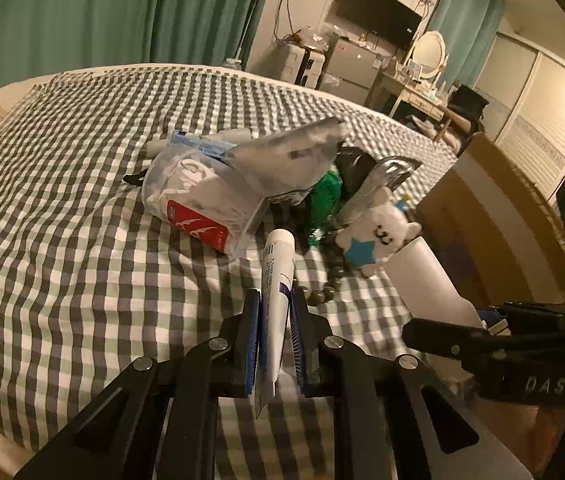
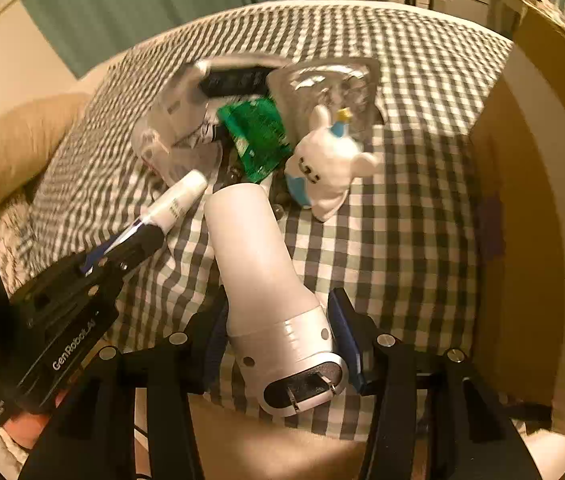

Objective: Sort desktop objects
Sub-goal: 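Carry the tube and white cylinder into the cardboard box and release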

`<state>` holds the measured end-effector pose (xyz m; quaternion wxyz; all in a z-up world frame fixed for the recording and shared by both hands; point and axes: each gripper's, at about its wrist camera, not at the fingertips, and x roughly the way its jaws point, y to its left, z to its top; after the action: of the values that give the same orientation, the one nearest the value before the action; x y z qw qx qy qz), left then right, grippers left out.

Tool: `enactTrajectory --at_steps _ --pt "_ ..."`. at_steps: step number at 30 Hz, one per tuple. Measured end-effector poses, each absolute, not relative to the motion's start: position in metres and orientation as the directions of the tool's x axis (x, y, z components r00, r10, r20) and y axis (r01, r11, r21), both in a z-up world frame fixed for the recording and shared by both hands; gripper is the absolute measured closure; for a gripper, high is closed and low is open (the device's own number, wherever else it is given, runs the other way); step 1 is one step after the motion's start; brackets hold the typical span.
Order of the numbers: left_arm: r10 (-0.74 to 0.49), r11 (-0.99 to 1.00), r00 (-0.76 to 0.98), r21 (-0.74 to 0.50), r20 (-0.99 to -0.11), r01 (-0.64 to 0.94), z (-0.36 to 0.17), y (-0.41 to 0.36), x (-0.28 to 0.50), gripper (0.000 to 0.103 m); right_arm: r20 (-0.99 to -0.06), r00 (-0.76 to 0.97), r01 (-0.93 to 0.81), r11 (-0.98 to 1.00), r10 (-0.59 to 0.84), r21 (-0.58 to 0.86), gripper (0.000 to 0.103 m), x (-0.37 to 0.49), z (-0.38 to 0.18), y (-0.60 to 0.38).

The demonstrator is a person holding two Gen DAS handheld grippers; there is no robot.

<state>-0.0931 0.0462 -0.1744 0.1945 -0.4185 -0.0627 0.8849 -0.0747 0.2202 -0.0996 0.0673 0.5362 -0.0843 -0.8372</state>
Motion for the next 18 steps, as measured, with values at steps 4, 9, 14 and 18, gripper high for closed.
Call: enactTrajectory --at_steps 4,9,14,18 --pt "0.417 -0.908 -0.592 -0.282 -0.690 -0.311 -0.153 0.047 -0.071 0.089 -0.854 -0.483 0.022 -0.978 -0.194 0.209 0.055 -0.061 -0.076 0.226" --pt "0.422 -0.893 -0.631 -0.178 -0.651 -0.414 -0.111 0.069 -0.038 0.089 -0.786 -0.594 -0.006 -0.977 -0.169 0.214 0.055 -0.037 -0.027 0.242" --pt "0.521 -0.834 -0.620 -0.195 -0.587 -0.516 -0.058 0.107 -0.023 0.089 -0.711 -0.695 -0.076 -0.971 -0.110 0.225 0.055 -0.018 0.018 0.279" --pt "0.616 -0.764 -0.578 -0.226 -0.535 -0.605 -0.016 0.150 -0.023 0.089 -0.676 -0.736 -0.156 -0.963 -0.036 0.222 0.055 -0.003 0.044 0.319"
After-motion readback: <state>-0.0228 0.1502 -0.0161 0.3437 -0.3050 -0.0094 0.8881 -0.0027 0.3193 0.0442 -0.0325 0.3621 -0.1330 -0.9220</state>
